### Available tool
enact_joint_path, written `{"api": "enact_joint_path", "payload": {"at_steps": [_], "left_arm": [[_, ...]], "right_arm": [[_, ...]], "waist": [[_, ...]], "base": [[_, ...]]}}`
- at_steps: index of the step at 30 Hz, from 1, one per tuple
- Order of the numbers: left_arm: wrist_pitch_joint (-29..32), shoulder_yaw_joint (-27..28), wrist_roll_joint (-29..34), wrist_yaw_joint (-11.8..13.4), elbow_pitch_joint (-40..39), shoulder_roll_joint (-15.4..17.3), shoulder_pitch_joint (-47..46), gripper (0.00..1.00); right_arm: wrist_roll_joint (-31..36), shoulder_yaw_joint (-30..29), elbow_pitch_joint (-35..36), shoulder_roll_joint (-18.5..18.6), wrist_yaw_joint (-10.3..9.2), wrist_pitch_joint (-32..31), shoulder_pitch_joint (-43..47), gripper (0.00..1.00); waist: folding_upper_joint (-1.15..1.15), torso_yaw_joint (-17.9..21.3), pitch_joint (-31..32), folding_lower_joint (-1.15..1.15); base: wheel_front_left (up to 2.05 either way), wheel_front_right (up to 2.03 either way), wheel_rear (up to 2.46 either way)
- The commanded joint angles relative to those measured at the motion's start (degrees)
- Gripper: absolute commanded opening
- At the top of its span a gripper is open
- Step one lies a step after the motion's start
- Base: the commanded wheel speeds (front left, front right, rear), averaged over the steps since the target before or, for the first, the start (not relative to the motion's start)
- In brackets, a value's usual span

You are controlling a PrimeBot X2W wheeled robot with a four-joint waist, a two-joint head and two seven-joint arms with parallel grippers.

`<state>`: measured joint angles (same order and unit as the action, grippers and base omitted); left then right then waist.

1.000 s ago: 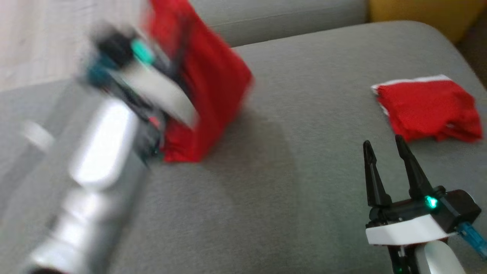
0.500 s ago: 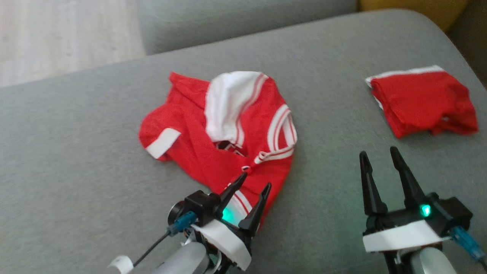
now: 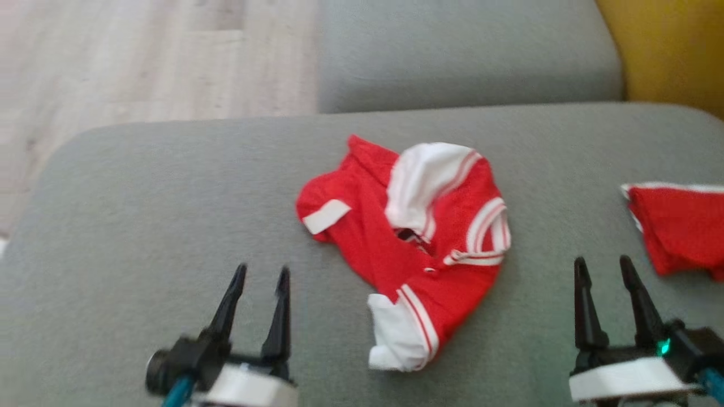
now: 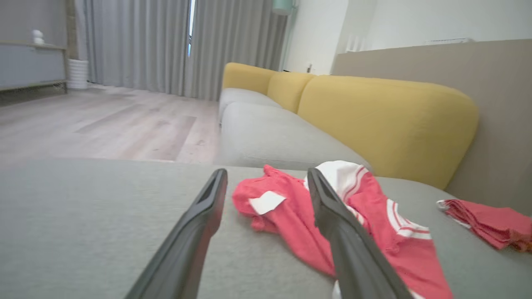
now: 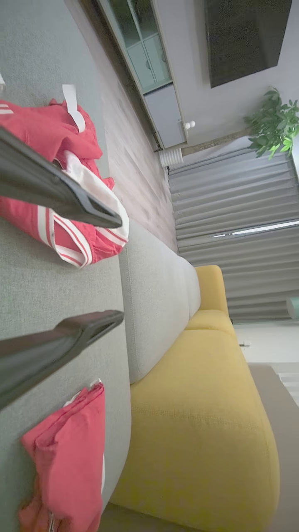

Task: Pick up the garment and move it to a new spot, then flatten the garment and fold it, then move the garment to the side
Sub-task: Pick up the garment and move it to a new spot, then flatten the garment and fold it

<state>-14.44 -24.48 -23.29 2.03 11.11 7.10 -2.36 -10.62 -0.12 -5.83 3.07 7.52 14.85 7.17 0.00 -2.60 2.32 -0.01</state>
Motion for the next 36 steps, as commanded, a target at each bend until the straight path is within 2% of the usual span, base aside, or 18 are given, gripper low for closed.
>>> {"api": "enact_joint_path", "payload": {"at_steps": [1,3,7,15,24,36], "left_arm": [[-0.5,4.1,2.8,0.3,-3.9,0.1,0.2,1.00],[-0.5,6.7,4.5,0.0,-5.7,-0.8,3.5,1.00],[-0.5,9.4,7.2,-2.0,-6.7,-2.3,7.8,1.00],[-0.6,12.0,9.9,-4.7,-6.4,-3.9,8.3,1.00],[-0.6,13.0,11.3,-5.6,-5.6,-4.2,8.7,1.00],[-0.6,11.1,11.2,-5.7,-4.7,-4.2,7.7,1.00]], "right_arm": [[0.7,1.3,2.0,0.1,-0.03,0.2,0.4,1.00],[1.0,1.7,2.1,0.0,-0.03,0.2,1.6,1.00],[1.2,2.3,2.3,-0.1,-0.03,0.2,3.4,1.00],[1.1,2.6,2.1,-0.2,-0.03,0.2,4.1,1.00],[0.2,3.3,1.8,-0.2,-0.03,0.2,4.3,1.00],[0.3,4.1,1.8,-0.2,-0.03,0.2,3.9,1.00]], "waist": [[0.00,-2.0,1.5,0.01],[0.00,-2.3,1.7,0.01],[0.00,-2.6,2.1,0.01],[0.00,-2.2,2.5,0.01],[0.00,-1.9,3.2,0.01],[0.00,-0.9,2.3,0.01]], "base": [[0.00,0.00,0.00],[0.00,0.00,0.00],[0.00,0.00,0.00],[0.00,0.00,0.00],[0.00,0.00,0.00],[0.00,0.00,0.00]]}}
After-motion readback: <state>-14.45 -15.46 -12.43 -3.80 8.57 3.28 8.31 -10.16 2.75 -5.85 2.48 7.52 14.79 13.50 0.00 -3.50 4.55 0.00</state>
